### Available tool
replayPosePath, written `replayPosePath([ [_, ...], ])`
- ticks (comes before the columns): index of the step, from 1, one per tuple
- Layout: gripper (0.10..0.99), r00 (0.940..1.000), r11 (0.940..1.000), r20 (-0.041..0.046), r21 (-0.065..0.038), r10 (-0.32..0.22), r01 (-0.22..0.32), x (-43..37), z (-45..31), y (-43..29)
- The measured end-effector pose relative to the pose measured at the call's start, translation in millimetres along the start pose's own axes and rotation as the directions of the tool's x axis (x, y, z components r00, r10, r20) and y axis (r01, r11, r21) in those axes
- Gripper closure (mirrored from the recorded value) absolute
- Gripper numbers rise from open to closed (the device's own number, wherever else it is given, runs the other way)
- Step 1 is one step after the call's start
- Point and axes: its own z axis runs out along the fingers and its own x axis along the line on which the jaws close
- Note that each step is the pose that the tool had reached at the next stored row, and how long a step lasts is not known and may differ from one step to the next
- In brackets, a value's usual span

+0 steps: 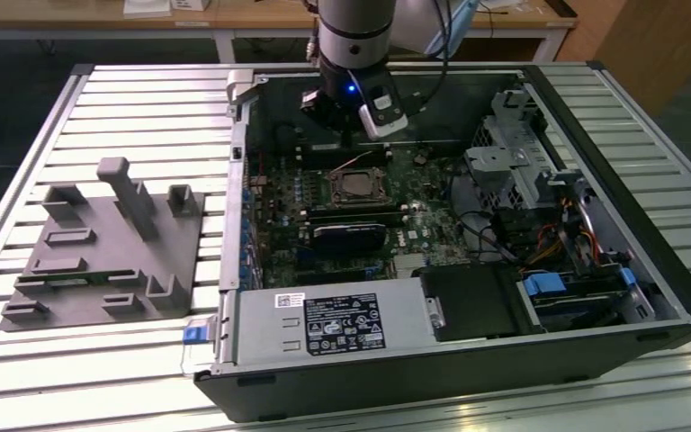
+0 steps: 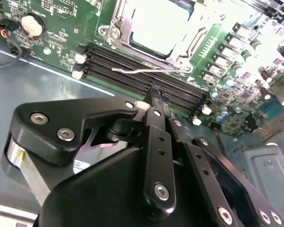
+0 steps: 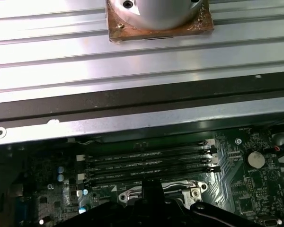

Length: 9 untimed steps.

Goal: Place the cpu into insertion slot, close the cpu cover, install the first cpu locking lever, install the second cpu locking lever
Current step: 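Install the first cpu locking lever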

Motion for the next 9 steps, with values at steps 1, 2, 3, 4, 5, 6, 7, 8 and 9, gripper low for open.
replayPosePath([
  [1,0.98,1.0,1.0,0.0073,0.001,-0.002,0.002,0.4,0.4,-0.1],
  [2,0.98,0.9999,1.0,0.0151,0.002,-0.004,0.004,0.8,0.8,-0.3],
  [3,0.98,0.9997,1.0,0.0229,0.003,-0.006,0.006,1.2,1.2,-0.4],
  [4,0.98,0.9995,1.0,0.0309,0.005,-0.008,0.008,1.6,1.6,-0.6],
  [5,0.98,0.9992,0.9999,0.0397,0.007,-0.01,0.01,2.2,2.0,-0.8],
  [6,0.98,0.9988,0.9999,0.0478,0.008,-0.012,0.012,2.6,2.5,-1.0],
  [7,0.98,0.9983,0.9999,0.056,0.009,-0.014,0.013,3.1,2.9,-1.2],
  [8,0.98,0.9978,0.9998,0.0646,0.01,-0.015,0.015,3.6,3.3,-1.3],
  [9,0.98,0.9972,0.9998,0.0734,0.01,-0.017,0.016,4.1,3.8,-1.5],
])
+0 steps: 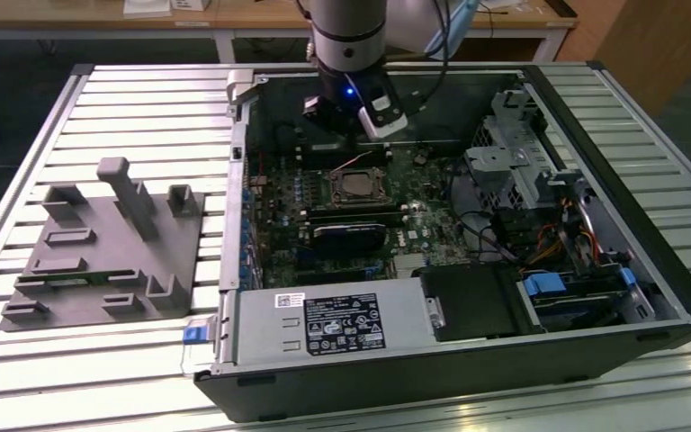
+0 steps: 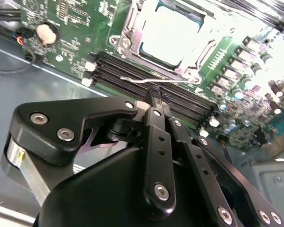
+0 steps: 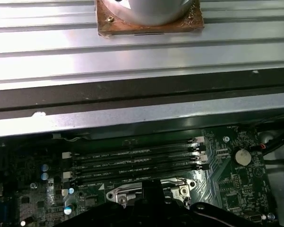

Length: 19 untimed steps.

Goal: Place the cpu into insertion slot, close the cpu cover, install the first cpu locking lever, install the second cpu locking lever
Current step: 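Install the first cpu locking lever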

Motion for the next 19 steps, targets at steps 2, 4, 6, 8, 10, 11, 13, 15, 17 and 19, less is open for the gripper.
replayPosePath([
  [2,0.98,0.9999,1.0,0.016,-0.001,-0.002,0.002,0.9,1.0,-0.3],
  [4,0.98,0.9995,1.0,0.0321,-0.002,-0.004,0.004,1.7,2.2,-0.7],
  [6,0.98,0.9989,1.0,0.046,-0.003,-0.004,0.004,2.2,3.5,-1.1],
  [8,0.98,0.9985,1.0,0.0555,-0.004,-0.003,0.003,2.4,5.3,-1.4],
  [10,0.98,0.9981,1.0,0.061,-0.004,0.0,0.001,2.7,7.4,-2.0],
  [11,0.98,0.998,1.0,0.0632,-0.004,0.001,-0.001,2.9,8.5,-2.4],
  [13,0.98,0.9977,1.0,0.0676,-0.005,0.004,-0.004,3.1,10.7,-3.1],
  [15,0.98,0.9974,1.0,0.0723,-0.005,0.007,-0.007,3.3,12.8,-3.6],
  [17,0.98,0.9971,0.9999,0.0758,-0.005,0.01,-0.01,3.4,14.6,-4.1],
  [19,0.98,0.9969,0.9999,0.0773,-0.006,0.012,-0.012,3.6,16.8,-4.6],
])
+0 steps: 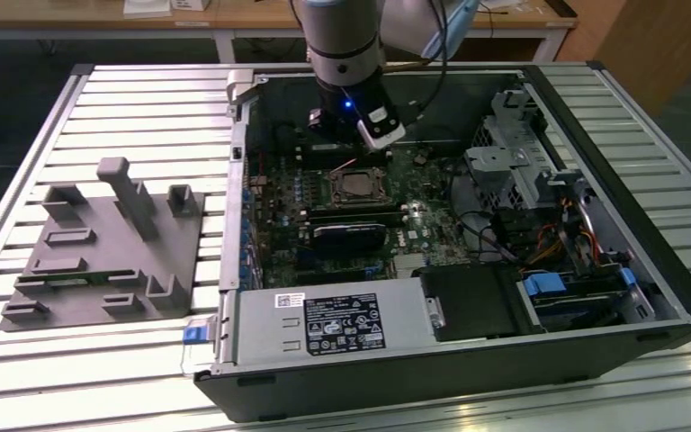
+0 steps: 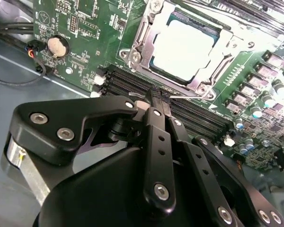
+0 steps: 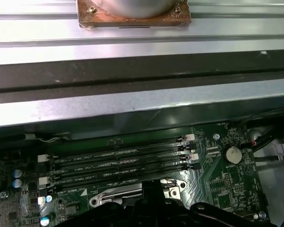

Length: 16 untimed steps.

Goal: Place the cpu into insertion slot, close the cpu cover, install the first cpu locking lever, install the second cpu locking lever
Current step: 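Install the first cpu locking lever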

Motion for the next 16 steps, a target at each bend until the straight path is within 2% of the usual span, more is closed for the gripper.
replayPosePath([
  [3,0.98,1.0,1.0,0.0014,0.0,0.006,-0.006,0.5,3.1,-0.8],
  [5,0.98,1.0,0.9999,0.0005,-0.007,0.009,-0.009,0.7,3.8,-1.0],
  [8,0.98,0.9999,0.999,-0.0041,-0.042,0.015,-0.015,0.8,4.5,-1.1],
  [9,0.98,0.9998,0.9986,-0.0053,-0.051,0.017,-0.017,0.8,4.8,-1.2],
  [10,0.98,0.9998,0.9984,-0.0056,-0.053,0.017,-0.018,0.9,5.3,-1.2],
  [13,0.98,0.9998,0.9984,-0.0047,-0.053,0.021,-0.022,1.3,8.1,-1.9],
  [16,0.98,0.9978,0.9968,0.0064,-0.046,0.065,-0.065,1.8,10.8,-2.6],
])
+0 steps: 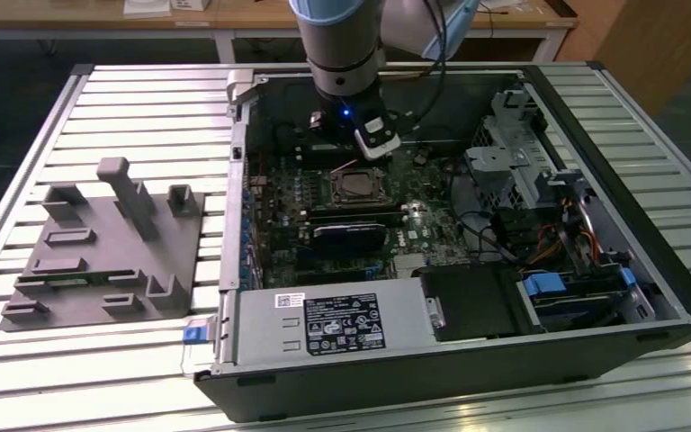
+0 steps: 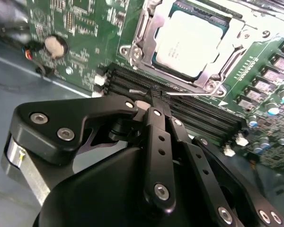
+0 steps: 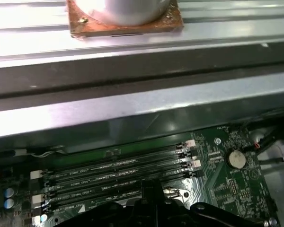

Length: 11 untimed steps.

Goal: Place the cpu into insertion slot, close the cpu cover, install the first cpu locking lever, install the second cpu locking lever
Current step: 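Install the first cpu locking lever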

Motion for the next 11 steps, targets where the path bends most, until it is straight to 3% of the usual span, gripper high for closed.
replayPosePath([
  [2,0.98,0.9993,0.9994,0.0107,0.005,0.034,-0.035,0.2,1.1,-0.3],
  [8,0.98,0.9989,0.999,0.0138,0.006,0.044,-0.044,0.3,1.6,-0.4],
  [11,0.98,0.9967,0.9969,0.0242,0.011,0.078,-0.078,0.4,2.5,-0.7],
])
